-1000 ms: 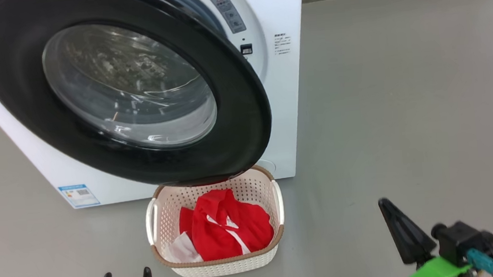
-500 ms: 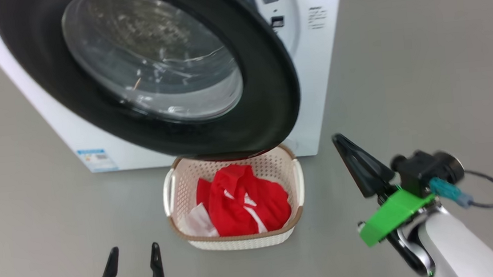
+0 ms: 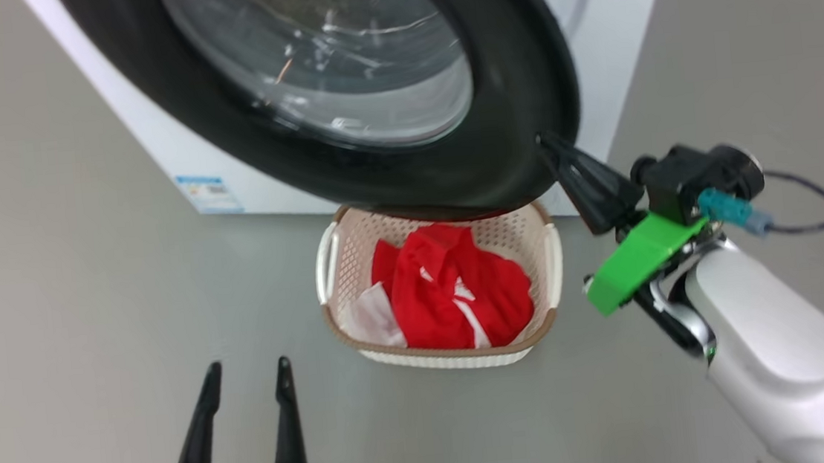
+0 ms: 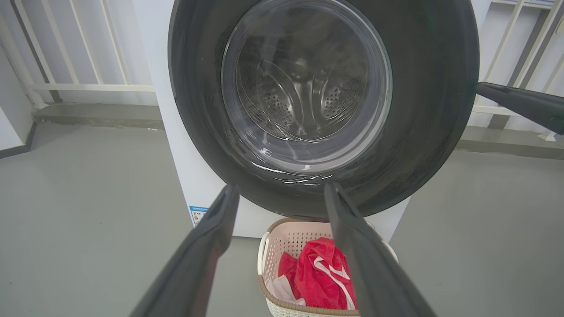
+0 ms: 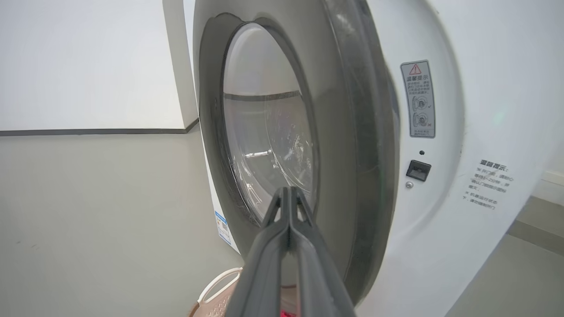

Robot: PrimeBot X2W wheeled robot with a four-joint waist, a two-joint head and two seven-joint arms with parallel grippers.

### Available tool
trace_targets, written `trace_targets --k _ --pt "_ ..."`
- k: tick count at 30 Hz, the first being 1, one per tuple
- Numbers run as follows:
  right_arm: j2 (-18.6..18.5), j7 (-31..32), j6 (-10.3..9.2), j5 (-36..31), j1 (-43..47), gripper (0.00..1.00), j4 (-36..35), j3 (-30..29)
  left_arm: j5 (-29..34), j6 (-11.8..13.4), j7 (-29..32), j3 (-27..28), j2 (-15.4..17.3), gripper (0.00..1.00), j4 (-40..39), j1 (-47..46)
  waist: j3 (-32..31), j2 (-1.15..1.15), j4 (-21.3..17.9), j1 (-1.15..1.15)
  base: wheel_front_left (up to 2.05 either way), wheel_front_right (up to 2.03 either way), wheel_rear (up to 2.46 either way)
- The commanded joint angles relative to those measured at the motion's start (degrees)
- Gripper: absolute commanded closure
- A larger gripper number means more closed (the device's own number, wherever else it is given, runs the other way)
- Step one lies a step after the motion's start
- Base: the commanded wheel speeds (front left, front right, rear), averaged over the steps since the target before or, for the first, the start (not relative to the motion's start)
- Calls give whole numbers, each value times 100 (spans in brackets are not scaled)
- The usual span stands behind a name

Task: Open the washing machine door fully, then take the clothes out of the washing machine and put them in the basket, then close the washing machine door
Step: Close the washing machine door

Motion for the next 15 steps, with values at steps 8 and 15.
trace_targets --k 8,15 --pt "-33 -140 19 352 -802 100 492 310 71 -126 -119 82 -97 0 28 -415 429 0 426 0 0 0 0" --pt "-109 -173 19 503 -1134 100 802 395 108 -162 -136 85 -165 0 102 -530 507 0 516 0 0 0 0"
